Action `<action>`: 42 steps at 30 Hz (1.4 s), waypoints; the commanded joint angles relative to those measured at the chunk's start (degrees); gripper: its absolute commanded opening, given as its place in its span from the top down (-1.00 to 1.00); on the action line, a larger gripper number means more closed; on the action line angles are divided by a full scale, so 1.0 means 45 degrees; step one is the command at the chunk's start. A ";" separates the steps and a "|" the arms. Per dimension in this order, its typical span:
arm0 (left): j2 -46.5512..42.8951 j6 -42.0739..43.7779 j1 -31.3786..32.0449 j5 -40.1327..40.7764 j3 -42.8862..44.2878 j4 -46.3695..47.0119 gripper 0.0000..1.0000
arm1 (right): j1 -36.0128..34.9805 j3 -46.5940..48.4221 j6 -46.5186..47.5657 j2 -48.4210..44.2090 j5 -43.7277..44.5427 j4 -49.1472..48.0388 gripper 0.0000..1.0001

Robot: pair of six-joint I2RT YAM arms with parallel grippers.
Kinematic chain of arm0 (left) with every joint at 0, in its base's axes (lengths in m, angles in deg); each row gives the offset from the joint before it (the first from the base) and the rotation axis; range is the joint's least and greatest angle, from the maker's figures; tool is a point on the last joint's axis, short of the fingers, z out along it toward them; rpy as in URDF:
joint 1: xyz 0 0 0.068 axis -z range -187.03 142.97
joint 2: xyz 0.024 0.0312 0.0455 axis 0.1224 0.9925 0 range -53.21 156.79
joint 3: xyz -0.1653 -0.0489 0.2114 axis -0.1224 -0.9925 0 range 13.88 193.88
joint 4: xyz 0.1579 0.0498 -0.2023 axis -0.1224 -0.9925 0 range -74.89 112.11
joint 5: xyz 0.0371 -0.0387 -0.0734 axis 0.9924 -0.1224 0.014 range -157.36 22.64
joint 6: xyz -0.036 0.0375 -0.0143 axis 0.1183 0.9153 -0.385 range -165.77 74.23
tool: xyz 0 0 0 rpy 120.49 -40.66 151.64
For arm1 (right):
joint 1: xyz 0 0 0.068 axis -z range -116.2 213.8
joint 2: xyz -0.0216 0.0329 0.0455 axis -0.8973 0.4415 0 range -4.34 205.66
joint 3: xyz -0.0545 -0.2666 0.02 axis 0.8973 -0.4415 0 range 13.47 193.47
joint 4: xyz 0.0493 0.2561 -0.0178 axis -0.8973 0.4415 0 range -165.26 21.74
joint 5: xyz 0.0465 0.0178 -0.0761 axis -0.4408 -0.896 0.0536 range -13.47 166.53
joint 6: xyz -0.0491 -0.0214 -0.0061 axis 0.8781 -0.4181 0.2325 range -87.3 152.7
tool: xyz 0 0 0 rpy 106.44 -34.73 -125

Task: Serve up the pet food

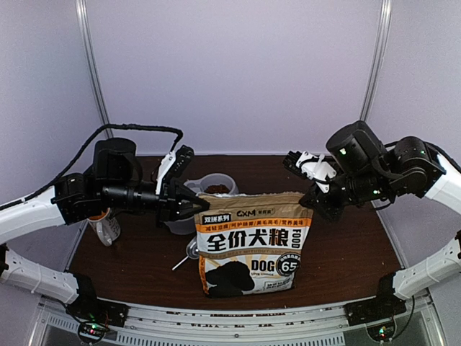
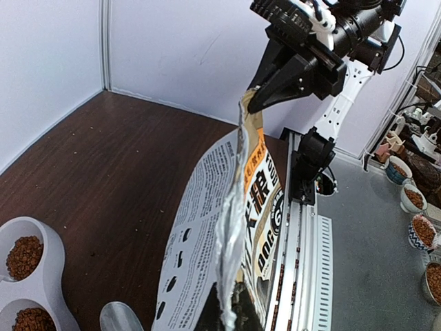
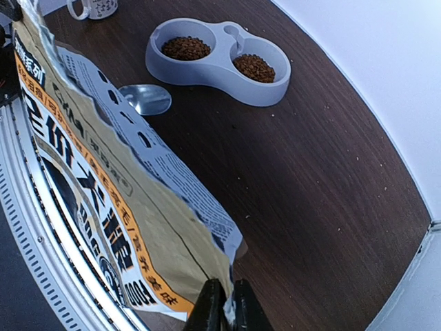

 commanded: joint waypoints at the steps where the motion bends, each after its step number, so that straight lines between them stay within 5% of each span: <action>1: -0.0725 -0.0026 -0.0221 -0.0021 0.0065 0.0356 1.00 | 0.0477 -0.0274 -0.0277 -0.0607 0.2118 0.1959 0.94; 9: -0.0666 -0.0026 -0.0241 -0.0060 0.0065 0.0395 1.00 | 0.0481 -0.0064 -0.0251 -0.0613 0.1231 0.1538 1.00; 13: -0.0624 0.0001 -0.0241 0.0069 0.0124 0.0349 0.94 | 0.0475 0.0640 -0.0146 -0.0305 -0.0353 0.0778 0.20; 16: -0.0368 0.0206 -0.0231 0.0118 0.0398 0.0047 0.50 | 0.0414 0.1218 0.0000 0.0093 -0.1532 0.0030 -0.19; 19: 0.0101 0.0566 -0.0204 0.0045 0.0863 -0.0481 0.13 | 0.0267 0.1769 0.0247 0.0750 -0.2141 -0.0524 -0.36; 25: 0.1002 0.1284 0.0019 -0.0111 0.1850 -0.1155 -0.18 | -0.0068 0.2834 0.0679 0.2213 -0.3527 -0.1386 -0.46; 36: 0.1631 0.1649 0.0208 -0.0020 0.2388 -0.1495 -0.10 | -0.0356 0.4070 0.1298 0.4127 -0.4389 -0.2019 -0.39; 42: 0.0180 0.0662 -0.0107 0.0386 0.1743 0.0001 -0.50 | -0.0326 0.4076 0.0912 0.3581 -0.4581 -0.3036 -0.52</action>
